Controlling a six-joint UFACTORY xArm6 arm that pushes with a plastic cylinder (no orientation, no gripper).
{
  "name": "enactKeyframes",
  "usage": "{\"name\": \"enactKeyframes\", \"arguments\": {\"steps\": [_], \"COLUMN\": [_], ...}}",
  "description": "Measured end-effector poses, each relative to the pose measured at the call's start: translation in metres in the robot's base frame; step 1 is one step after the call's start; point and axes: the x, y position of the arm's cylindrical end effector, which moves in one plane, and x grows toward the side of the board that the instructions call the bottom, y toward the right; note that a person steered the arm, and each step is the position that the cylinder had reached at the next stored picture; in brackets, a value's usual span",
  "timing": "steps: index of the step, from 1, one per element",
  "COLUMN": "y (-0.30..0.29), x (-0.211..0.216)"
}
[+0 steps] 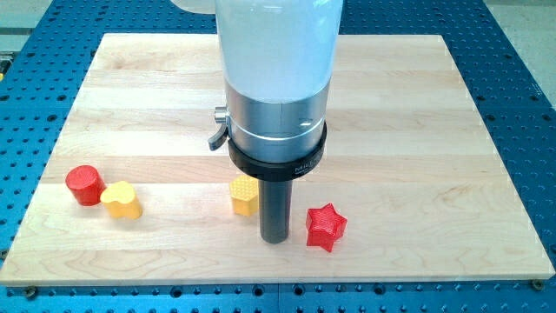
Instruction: Push the red star towards the bottom right of the board
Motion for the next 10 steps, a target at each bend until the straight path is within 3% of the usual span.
{"name": "enactKeyframes", "arguments": {"steps": [5,7,8,10], "y": [0.007,0.109,0.096,0.165], "x": [0.004,0.002,0.002,-0.001]}}
